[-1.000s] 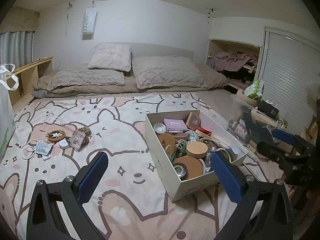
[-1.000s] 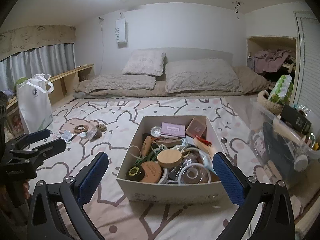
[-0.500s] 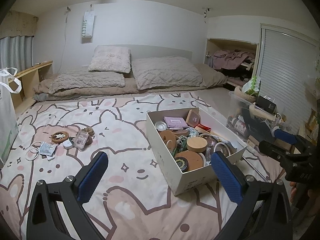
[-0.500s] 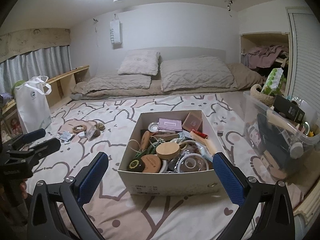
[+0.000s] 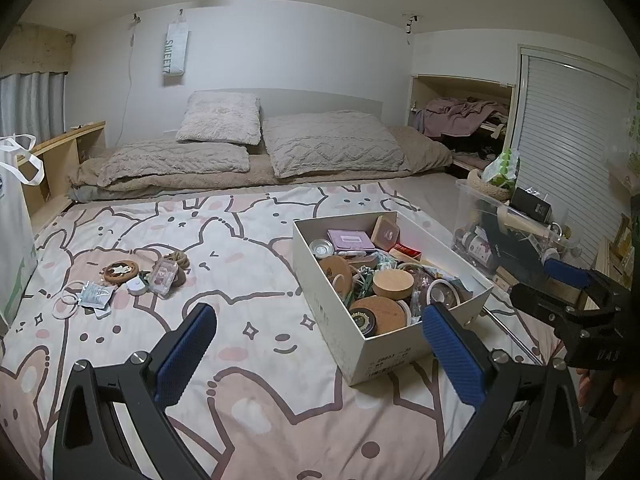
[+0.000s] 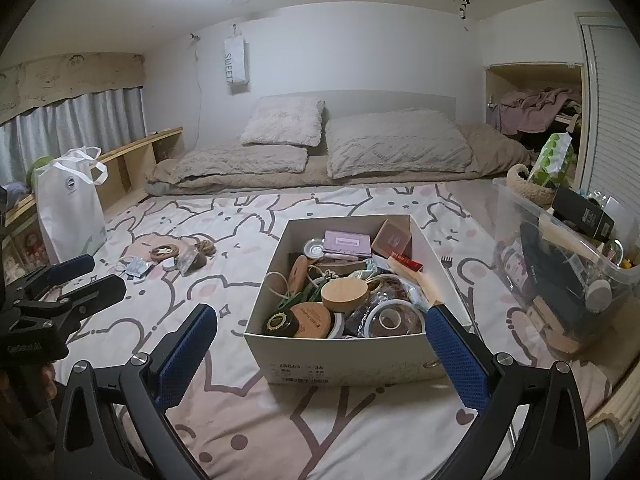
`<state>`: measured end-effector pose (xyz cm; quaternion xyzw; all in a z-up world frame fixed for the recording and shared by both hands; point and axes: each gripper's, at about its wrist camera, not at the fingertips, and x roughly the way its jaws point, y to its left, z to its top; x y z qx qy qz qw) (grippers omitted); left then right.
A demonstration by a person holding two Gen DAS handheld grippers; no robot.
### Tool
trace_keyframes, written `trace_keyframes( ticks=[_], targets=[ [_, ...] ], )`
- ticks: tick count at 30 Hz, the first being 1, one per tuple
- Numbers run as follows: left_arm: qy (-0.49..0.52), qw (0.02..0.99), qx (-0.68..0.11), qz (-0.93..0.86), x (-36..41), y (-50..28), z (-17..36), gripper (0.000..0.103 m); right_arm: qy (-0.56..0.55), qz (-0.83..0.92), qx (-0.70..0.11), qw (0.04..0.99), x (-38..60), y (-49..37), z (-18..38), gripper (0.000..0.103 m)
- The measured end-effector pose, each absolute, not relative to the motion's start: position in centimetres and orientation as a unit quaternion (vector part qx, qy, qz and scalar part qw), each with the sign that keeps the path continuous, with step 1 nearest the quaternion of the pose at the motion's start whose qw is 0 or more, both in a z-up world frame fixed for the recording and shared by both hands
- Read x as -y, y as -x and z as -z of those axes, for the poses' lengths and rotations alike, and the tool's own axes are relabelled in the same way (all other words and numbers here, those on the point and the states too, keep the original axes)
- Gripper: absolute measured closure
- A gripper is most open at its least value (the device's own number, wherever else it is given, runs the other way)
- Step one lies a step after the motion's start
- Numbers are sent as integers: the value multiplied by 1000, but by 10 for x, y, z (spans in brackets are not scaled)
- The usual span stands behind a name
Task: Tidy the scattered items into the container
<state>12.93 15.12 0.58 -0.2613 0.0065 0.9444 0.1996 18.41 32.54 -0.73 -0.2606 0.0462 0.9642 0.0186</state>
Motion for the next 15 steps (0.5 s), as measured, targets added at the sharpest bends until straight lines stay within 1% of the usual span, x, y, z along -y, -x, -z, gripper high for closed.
trace_keyframes(
  ticks=[15],
  targets=[
    [260,198,-10,-945,-147,-137,0,0,262,-964,-48,20,-324,-184,9,0]
  ],
)
